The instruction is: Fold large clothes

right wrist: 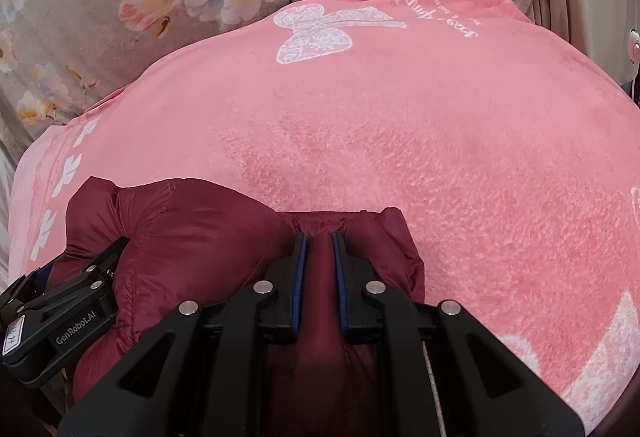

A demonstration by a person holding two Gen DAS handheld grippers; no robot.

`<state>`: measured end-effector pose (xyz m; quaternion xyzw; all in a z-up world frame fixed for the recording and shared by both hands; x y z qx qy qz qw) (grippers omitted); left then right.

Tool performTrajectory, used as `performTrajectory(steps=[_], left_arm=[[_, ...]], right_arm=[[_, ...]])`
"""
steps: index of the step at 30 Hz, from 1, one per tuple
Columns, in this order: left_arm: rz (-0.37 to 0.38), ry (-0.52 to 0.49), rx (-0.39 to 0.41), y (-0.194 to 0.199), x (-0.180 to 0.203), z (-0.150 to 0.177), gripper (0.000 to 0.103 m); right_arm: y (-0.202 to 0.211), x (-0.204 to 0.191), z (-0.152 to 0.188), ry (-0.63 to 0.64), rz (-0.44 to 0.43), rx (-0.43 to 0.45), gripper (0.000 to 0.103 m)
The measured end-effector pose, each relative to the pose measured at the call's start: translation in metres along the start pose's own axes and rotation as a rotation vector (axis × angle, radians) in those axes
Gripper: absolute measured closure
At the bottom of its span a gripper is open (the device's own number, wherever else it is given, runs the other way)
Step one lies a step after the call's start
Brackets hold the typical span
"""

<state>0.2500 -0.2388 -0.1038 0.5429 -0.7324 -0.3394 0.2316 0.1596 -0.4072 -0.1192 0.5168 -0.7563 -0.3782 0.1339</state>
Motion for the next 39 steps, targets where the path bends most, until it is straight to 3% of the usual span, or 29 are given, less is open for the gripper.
performTrajectory(steps=[19, 27, 29, 33, 36, 39], left_arm=[[-0.040, -0.013, 0.049, -0.001, 0.002, 0.003, 0.014], [-0.014, 0.008, 0.030, 0.000, -0.001, 0.003, 0.012], [0.025, 0.025, 0.001, 0.003, -0.005, 0.004, 0.012], [0.170, 0.121, -0.086, 0.031, -0.029, 0.018, 0.012], [0.271, 0.179, -0.127, 0.053, -0.045, 0.035, 0.012], [0.339, 0.215, -0.193, 0.063, -0.054, 0.062, 0.012]], right_arm=[[0.000, 0.002, 0.000, -0.012, -0.007, 0.012, 0.092], [0.002, 0.005, 0.000, -0.053, -0.057, 0.006, 0.091], [0.012, 0.014, -0.001, -0.116, -0.094, 0.000, 0.086], [0.063, 0.038, 0.005, -0.214, -0.113, 0.036, 0.042], [0.086, 0.038, 0.027, -0.177, -0.149, 0.006, 0.034], [0.090, 0.032, 0.065, -0.203, -0.241, -0.080, 0.031]])
Point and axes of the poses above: each gripper's, at about its wrist camera, not at the fingertips, and y roughly against the way its jaws point, x to its right, z to its underside, the point moved 10 cm from there along -y, roughly the way its jaws point, and after that the axes turned 2 degrees about y, right-handed, at the moved point
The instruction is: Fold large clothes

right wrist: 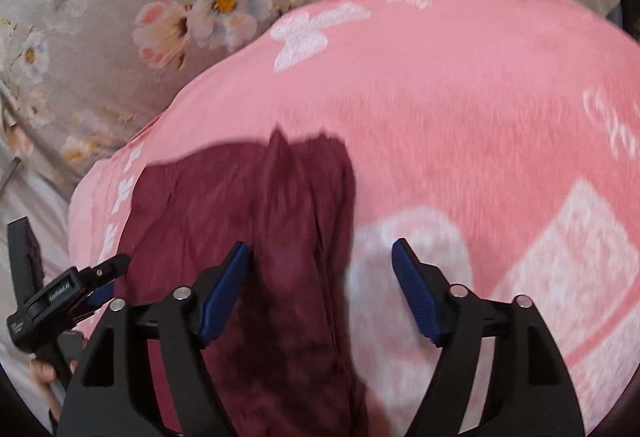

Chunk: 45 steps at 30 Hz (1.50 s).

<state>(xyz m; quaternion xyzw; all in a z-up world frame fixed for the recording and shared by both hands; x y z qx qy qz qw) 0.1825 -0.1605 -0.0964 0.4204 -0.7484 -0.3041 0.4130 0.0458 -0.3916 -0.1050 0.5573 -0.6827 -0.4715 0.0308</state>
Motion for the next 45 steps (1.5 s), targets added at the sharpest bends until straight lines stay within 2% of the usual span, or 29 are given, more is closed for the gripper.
performTrajectory(steps=[4, 6, 7, 11, 14, 15, 17, 18, 19, 22, 25, 30, 34, 39, 45], left_arm=[[0.086, 0.057, -0.061, -0.004, -0.011, 0.028, 0.012], [0.156, 0.105, -0.096, -0.011, -0.014, 0.040, 0.012], [0.174, 0.115, -0.077, -0.011, -0.015, 0.040, 0.012], [0.201, 0.085, -0.074, -0.009, -0.004, 0.042, 0.012], [0.177, 0.052, -0.052, -0.010, 0.004, 0.041, 0.012], [0.168, 0.045, -0.044, -0.010, 0.006, 0.041, 0.014], [0.138, 0.030, -0.020, -0.005, 0.009, 0.037, 0.027], [0.125, 0.011, -0.006, -0.001, 0.009, 0.034, 0.031], [0.114, -0.011, 0.009, 0.003, 0.010, 0.031, 0.039], [0.114, -0.094, 0.077, 0.027, 0.020, 0.015, 0.059], [0.137, -0.144, 0.148, 0.052, 0.029, -0.002, 0.066], [0.133, -0.251, 0.341, 0.111, 0.045, -0.041, 0.066], [0.124, -0.312, 0.453, 0.146, 0.046, -0.078, 0.066], [0.093, -0.340, 0.518, 0.165, 0.028, -0.124, 0.066], [0.043, -0.338, 0.588, 0.162, -0.013, -0.174, 0.066]], right_arm=[[-0.006, -0.004, 0.025, -0.045, -0.080, -0.043, 0.028], [-0.010, -0.009, 0.030, -0.055, -0.110, -0.046, 0.026], [-0.012, -0.011, 0.031, -0.053, -0.113, -0.038, 0.024], [-0.019, -0.023, 0.029, -0.070, -0.185, -0.044, 0.023], [-0.026, -0.029, 0.023, -0.073, -0.215, -0.034, 0.027], [-0.029, -0.033, 0.021, -0.083, -0.234, -0.041, 0.037], [-0.027, -0.039, 0.018, -0.084, -0.253, -0.037, 0.054], [-0.023, -0.044, 0.015, -0.058, -0.251, -0.027, 0.070], [-0.019, -0.045, 0.013, -0.043, -0.250, -0.017, 0.078], [0.000, -0.062, 0.001, 0.002, -0.250, 0.036, 0.085], [0.026, -0.089, -0.018, 0.072, -0.249, 0.115, 0.087], [0.061, -0.135, -0.052, 0.169, -0.270, 0.238, 0.087], [0.075, -0.175, -0.085, 0.235, -0.305, 0.317, 0.087], [0.062, -0.231, -0.121, 0.314, -0.332, 0.370, 0.087], [0.016, -0.285, -0.144, 0.385, -0.360, 0.378, 0.087]])
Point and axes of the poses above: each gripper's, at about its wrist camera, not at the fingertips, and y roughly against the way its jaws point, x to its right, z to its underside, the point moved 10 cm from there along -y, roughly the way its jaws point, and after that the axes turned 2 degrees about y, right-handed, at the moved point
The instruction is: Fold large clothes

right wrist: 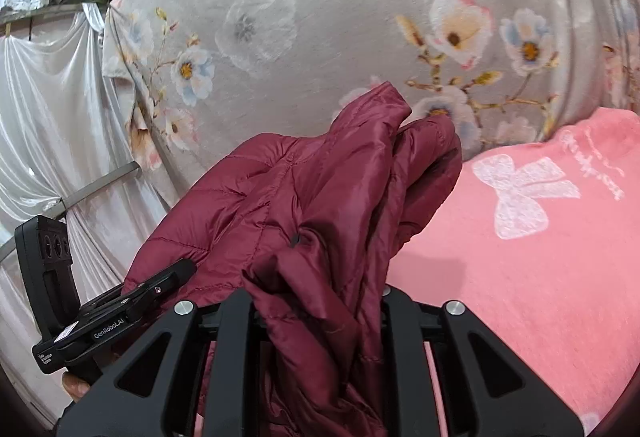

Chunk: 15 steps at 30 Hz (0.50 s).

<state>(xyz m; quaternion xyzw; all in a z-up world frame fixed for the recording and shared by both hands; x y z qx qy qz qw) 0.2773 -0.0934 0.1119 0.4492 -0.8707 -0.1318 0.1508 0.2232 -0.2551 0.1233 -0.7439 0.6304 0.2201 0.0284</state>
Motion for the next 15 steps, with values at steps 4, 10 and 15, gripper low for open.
performTrajectory(steps=[4, 10, 15], left_arm=[[-0.012, 0.016, 0.020, -0.021, -0.038, 0.000, 0.066], [-0.030, 0.033, 0.005, -0.062, -0.083, 0.021, 0.066], [-0.063, 0.018, -0.027, -0.095, -0.109, 0.053, 0.065]], right_arm=[[-0.046, -0.007, 0.005, 0.018, -0.023, -0.015, 0.087], [-0.106, -0.001, 0.029, 0.031, -0.023, -0.069, 0.087], [-0.150, 0.015, 0.064, 0.009, -0.008, -0.139, 0.087]])
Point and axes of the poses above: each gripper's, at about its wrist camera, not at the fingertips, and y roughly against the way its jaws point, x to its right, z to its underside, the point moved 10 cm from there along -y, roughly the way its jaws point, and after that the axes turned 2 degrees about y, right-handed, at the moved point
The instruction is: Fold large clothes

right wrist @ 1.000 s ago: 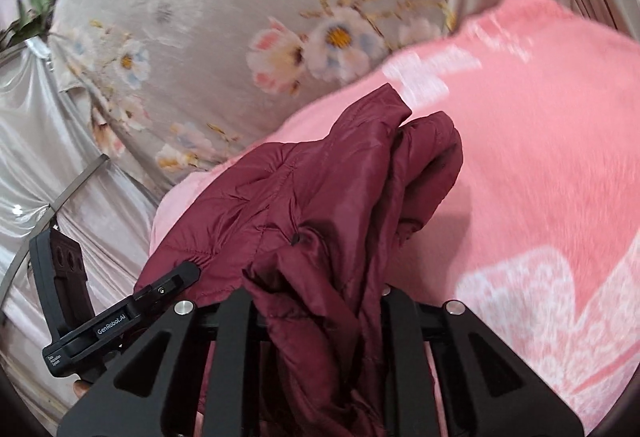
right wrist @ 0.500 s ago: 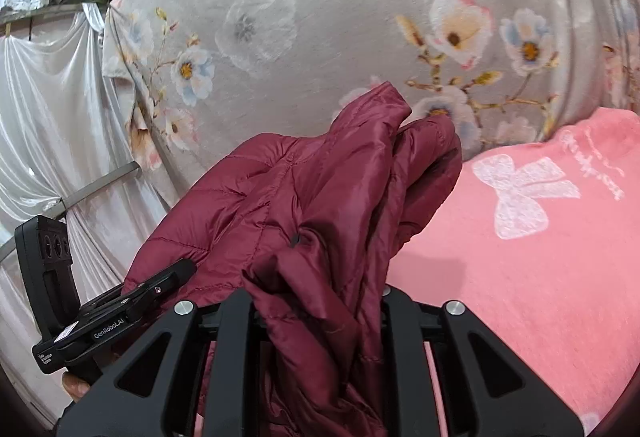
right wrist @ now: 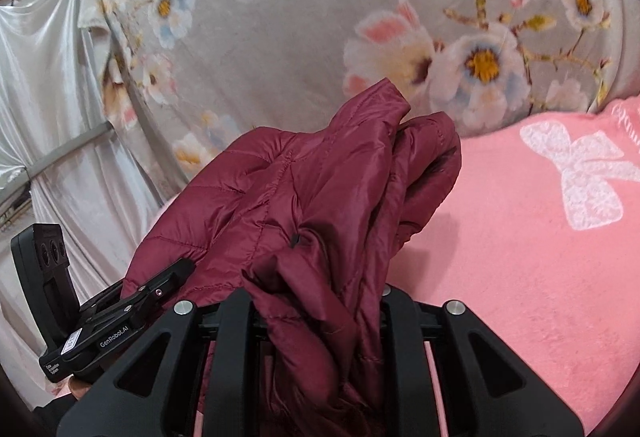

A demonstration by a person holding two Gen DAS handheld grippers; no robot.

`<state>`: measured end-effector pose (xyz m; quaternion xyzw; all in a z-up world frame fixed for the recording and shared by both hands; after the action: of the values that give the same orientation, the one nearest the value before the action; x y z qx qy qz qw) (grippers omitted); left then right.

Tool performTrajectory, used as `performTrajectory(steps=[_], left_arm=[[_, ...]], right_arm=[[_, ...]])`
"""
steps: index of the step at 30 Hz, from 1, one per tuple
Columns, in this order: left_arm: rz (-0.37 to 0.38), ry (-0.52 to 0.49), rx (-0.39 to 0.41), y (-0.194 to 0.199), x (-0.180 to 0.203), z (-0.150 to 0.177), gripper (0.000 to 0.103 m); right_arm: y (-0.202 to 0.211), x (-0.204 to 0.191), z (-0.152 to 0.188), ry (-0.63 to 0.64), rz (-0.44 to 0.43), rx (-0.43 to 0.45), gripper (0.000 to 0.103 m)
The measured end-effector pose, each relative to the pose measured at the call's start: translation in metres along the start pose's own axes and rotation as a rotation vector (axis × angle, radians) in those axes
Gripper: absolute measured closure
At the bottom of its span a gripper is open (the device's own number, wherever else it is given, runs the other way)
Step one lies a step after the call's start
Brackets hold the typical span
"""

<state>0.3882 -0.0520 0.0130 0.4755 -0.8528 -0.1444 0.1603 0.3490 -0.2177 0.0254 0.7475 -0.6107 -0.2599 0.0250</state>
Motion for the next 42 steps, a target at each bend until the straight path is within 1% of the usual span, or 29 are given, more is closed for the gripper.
performTrajectory(steps=[2, 5, 6, 7, 8, 9, 10, 11, 13, 15, 16, 17, 18, 19, 21, 22, 23, 25, 27, 29, 32, 33, 36, 39, 42], left_arm=[[-0.004, 0.012, -0.031, -0.014, -0.009, 0.015, 0.065], [0.002, 0.051, -0.102, -0.035, -0.022, 0.042, 0.065], [0.003, 0.063, -0.130, -0.042, -0.026, 0.052, 0.065], [-0.006, 0.067, -0.140, -0.046, -0.030, 0.058, 0.064], [-0.013, 0.070, -0.142, -0.048, -0.034, 0.064, 0.062], [-0.005, 0.081, -0.151, -0.049, -0.035, 0.065, 0.061], [0.003, 0.091, -0.154, -0.049, -0.035, 0.065, 0.059], [0.008, 0.097, -0.162, -0.049, -0.036, 0.066, 0.053], [-0.007, 0.093, -0.186, -0.052, -0.038, 0.070, 0.049], [-0.026, 0.095, -0.219, -0.054, -0.039, 0.076, 0.044], [-0.037, 0.097, -0.230, -0.054, -0.041, 0.078, 0.037], [-0.066, 0.098, -0.246, -0.051, -0.044, 0.080, 0.032], [-0.096, 0.098, -0.265, -0.047, -0.047, 0.082, 0.030], [-0.113, 0.097, -0.279, -0.044, -0.048, 0.084, 0.028], [-0.169, 0.092, -0.330, -0.031, -0.052, 0.088, 0.026], [-0.196, 0.090, -0.346, -0.026, -0.054, 0.088, 0.025], [-0.243, 0.079, -0.373, -0.017, -0.056, 0.089, 0.025], [-0.307, 0.060, -0.405, -0.005, -0.057, 0.088, 0.025], [-0.383, 0.042, -0.401, 0.006, -0.058, 0.083, 0.025], [-0.413, 0.047, -0.388, 0.011, -0.054, 0.077, 0.025], [-0.480, 0.005, -0.352, 0.011, -0.046, 0.071, 0.025], [-0.493, 0.002, -0.349, 0.009, -0.043, 0.071, 0.025], [-0.472, 0.044, -0.360, 0.001, -0.035, 0.078, 0.025], [-0.486, 0.048, -0.369, -0.008, -0.032, 0.087, 0.025], [-0.496, 0.048, -0.355, -0.012, -0.030, 0.090, 0.025]], right_arm=[[-0.017, 0.006, 0.016, -0.008, 0.009, -0.035, 0.087], [-0.038, 0.016, 0.039, -0.015, 0.024, -0.091, 0.087], [-0.042, 0.018, 0.046, -0.016, 0.030, -0.105, 0.087], [-0.046, 0.020, 0.053, -0.015, 0.035, -0.113, 0.086], [-0.048, 0.023, 0.060, -0.014, 0.037, -0.121, 0.085], [-0.049, 0.026, 0.066, -0.015, 0.043, -0.130, 0.083], [-0.051, 0.031, 0.072, -0.025, 0.050, -0.144, 0.080], [-0.053, 0.035, 0.076, -0.044, 0.047, -0.156, 0.079], [-0.053, 0.040, 0.078, -0.089, 0.030, -0.169, 0.074], [-0.052, 0.041, 0.080, -0.087, 0.039, -0.184, 0.069], [-0.050, 0.042, 0.082, -0.076, 0.056, -0.194, 0.066], [-0.046, 0.043, 0.084, -0.070, 0.069, -0.202, 0.064], [-0.042, 0.043, 0.085, -0.065, 0.083, -0.208, 0.059], [-0.037, 0.045, 0.086, -0.059, 0.098, -0.211, 0.057], [-0.020, 0.048, 0.088, -0.029, 0.166, -0.225, 0.052], [-0.010, 0.049, 0.087, -0.006, 0.216, -0.225, 0.050], [-0.002, 0.049, 0.085, 0.013, 0.250, -0.222, 0.050], [0.016, 0.044, 0.080, 0.063, 0.317, -0.205, 0.050], [0.029, 0.032, 0.073, 0.106, 0.363, -0.177, 0.053], [0.031, 0.017, 0.068, 0.143, 0.374, -0.167, 0.057], [0.024, 0.001, 0.064, 0.204, 0.408, -0.157, 0.064], [0.020, -0.001, 0.066, 0.210, 0.414, -0.162, 0.070], [0.010, 0.000, 0.073, 0.179, 0.408, -0.180, 0.079], [0.003, 0.007, 0.083, 0.167, 0.418, -0.195, 0.081], [-0.005, 0.012, 0.094, 0.169, 0.427, -0.213, 0.081]])
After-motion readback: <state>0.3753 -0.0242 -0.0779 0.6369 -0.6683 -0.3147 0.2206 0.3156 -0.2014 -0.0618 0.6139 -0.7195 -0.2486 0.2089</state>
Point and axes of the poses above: each gripper's, at about its wrist camera, not at the fingertips, and y roughly against the way its jaws point, x to its right, z to its underside, the point moved 10 cm from there along -y, roughly the way its jaws point, and after that the axes turned 2 degrees about y, right-handed, at the moved point
